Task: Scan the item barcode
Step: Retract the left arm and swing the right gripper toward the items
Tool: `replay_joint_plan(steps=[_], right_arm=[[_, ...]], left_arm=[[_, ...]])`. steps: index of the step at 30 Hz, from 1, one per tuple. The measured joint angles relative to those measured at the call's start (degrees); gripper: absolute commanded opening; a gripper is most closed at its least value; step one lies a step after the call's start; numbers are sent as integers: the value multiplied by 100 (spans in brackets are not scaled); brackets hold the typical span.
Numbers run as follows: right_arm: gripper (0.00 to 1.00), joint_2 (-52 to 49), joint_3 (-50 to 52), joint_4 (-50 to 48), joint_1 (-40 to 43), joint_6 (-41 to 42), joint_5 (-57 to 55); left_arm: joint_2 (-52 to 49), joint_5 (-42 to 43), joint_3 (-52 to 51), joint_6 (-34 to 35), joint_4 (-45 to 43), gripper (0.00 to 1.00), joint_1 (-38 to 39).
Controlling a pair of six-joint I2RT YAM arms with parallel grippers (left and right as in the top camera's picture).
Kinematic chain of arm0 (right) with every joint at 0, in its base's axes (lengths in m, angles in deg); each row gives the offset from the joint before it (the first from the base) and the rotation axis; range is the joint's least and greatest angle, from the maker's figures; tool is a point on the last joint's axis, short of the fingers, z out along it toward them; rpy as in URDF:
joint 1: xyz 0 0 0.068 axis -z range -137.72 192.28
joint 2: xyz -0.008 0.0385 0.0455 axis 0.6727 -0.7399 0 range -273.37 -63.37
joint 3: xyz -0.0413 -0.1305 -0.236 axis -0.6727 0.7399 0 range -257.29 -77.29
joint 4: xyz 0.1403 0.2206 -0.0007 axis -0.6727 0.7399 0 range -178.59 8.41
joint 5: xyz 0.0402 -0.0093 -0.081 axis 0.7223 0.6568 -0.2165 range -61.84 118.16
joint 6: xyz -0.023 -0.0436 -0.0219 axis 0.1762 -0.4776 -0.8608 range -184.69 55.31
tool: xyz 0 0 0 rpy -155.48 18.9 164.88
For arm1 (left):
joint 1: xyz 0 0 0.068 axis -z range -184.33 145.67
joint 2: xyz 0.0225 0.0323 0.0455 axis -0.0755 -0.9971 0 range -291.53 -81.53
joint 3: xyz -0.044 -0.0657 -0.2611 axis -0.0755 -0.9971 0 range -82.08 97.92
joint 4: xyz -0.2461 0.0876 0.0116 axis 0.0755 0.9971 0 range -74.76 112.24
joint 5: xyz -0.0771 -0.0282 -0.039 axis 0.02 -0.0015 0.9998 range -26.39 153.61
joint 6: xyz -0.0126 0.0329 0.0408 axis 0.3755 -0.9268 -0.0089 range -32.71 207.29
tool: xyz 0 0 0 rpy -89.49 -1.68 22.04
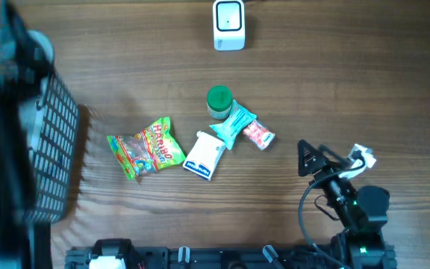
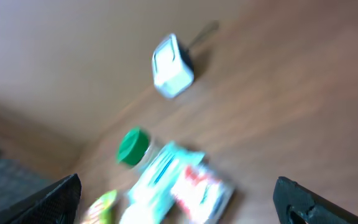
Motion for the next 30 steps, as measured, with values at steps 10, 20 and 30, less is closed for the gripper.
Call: replay_joint_plan(steps=[10,20,30], right_arm=[[100,-1005,-105,-289,0,1233,2177],[99,-1032,-2645,3536,-754,-48,1888],[99,-1064,-3952,5252,-997,-710,1139]], left_arm=[[2706,730,-1384,31,-699,100,42],[3289,693,-1613,31,-664,100,181],[4723,667,-1624,28,-686,100,417]])
